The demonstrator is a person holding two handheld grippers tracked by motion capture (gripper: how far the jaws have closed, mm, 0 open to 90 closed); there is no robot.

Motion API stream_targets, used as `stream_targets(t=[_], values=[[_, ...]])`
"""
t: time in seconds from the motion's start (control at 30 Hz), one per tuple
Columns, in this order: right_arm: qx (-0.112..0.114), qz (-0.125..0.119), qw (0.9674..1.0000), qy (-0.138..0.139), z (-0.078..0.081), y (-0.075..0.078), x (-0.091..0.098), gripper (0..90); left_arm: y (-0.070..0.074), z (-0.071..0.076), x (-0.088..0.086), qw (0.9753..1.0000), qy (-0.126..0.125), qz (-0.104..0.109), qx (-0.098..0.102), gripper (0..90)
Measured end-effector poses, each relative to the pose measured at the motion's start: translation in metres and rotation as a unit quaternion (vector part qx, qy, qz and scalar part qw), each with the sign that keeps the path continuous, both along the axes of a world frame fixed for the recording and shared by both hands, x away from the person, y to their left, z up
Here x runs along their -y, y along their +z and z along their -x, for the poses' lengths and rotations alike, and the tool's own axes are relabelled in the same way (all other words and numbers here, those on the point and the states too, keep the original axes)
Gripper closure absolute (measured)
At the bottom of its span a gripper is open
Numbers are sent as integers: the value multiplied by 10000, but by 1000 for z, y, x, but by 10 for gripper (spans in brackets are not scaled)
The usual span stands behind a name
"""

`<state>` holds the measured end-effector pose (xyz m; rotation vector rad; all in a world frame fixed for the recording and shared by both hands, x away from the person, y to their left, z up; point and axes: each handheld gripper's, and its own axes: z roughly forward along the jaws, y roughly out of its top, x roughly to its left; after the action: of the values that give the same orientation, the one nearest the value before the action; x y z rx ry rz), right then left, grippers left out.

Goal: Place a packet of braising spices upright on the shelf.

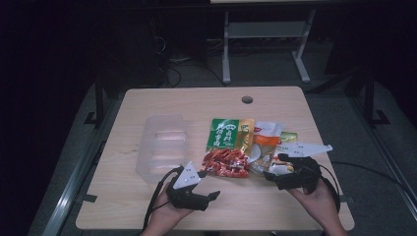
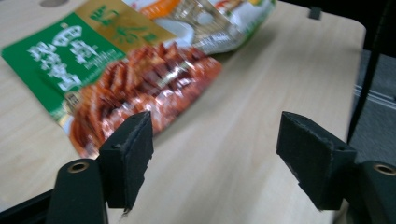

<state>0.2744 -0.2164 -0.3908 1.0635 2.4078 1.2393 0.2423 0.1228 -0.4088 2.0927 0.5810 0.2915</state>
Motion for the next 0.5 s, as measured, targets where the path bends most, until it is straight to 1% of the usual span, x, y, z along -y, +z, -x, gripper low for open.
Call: stream_targets(t=[0.07,0.1,0.13,0.2,0.23,0.27,0.3,0.37,0.43,0.47,0.5], values=[[-20,37,10000,87,-9,5,-6,147,1,-5,4,10000,87,12,33,307],[-39,66,9999,105,-14,8,-10,147,1,-8,6,9999,134,10,19,315],[-58,87,9999,131,-18,10,-13,147,1,-10,8,9998,200,2,-4,330],[-125,168,9996,199,-27,15,-20,146,0,-15,12,9995,307,-42,35,357],[-138,170,9995,209,-32,17,-23,146,-1,-17,14,9994,338,2,36,387],[-192,172,9994,240,-37,19,-26,146,-2,-19,15,9993,378,-15,27,407],[-254,170,9993,233,-41,21,-29,145,-3,-22,16,9991,412,-62,3,423],[-307,221,9989,273,-50,25,-35,145,-7,-27,20,9985,533,2,-113,446],[-369,244,9986,295,-59,28,-40,145,-9,-32,21,9982,588,-16,-120,478],[-435,313,9980,321,-68,31,-44,145,-11,-35,22,9981,605,-69,-101,503],[-433,314,9981,318,-72,32,-46,145,-12,-37,23,9978,641,-45,-140,513]])
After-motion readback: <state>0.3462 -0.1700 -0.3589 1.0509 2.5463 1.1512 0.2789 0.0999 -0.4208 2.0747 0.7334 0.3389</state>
